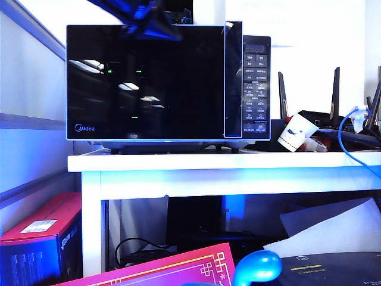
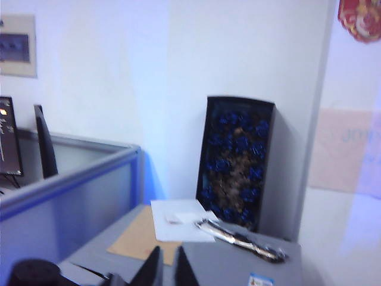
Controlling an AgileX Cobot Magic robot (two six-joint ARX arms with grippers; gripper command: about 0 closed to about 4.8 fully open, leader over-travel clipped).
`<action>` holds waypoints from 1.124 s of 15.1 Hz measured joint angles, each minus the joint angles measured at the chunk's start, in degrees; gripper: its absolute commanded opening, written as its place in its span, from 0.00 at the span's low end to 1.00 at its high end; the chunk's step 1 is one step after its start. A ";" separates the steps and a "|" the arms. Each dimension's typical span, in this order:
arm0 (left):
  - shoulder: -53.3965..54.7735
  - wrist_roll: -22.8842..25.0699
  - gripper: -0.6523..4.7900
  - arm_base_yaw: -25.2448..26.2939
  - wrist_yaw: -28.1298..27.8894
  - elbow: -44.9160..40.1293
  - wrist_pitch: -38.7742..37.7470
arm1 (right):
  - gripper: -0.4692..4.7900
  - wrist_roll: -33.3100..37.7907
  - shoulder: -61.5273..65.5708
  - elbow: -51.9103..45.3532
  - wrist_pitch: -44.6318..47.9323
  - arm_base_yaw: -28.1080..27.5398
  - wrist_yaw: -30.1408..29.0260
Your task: Open the microwave door, place the box of snacks from the top of the microwave inside, then close the microwave door.
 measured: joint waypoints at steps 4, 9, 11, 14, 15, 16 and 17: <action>1.66 0.09 0.11 -4.59 -14.80 0.00 7.98 | 0.16 0.02 0.00 0.00 0.46 0.00 -0.13; 3.28 0.17 0.11 -6.99 -27.98 0.02 12.79 | 0.16 0.00 -0.79 0.00 0.15 0.00 -0.15; 3.72 0.17 0.11 -7.48 -33.35 0.02 12.81 | 0.16 0.00 -1.11 0.00 -1.09 0.00 -0.15; 3.85 0.63 0.11 -8.31 -44.50 0.09 11.69 | 0.17 0.00 -1.27 0.00 -1.81 0.02 0.11; 3.80 1.31 0.11 -8.52 -46.53 0.15 11.34 | 0.16 0.00 -1.60 -0.02 -2.45 0.02 0.11; 3.39 1.40 0.11 -8.55 -46.99 0.15 10.08 | 0.16 0.00 -2.34 -0.04 -3.87 0.02 0.13; 2.34 1.36 0.11 -8.50 -48.06 0.15 7.80 | 0.16 -0.50 -3.50 -0.04 -5.35 0.00 0.15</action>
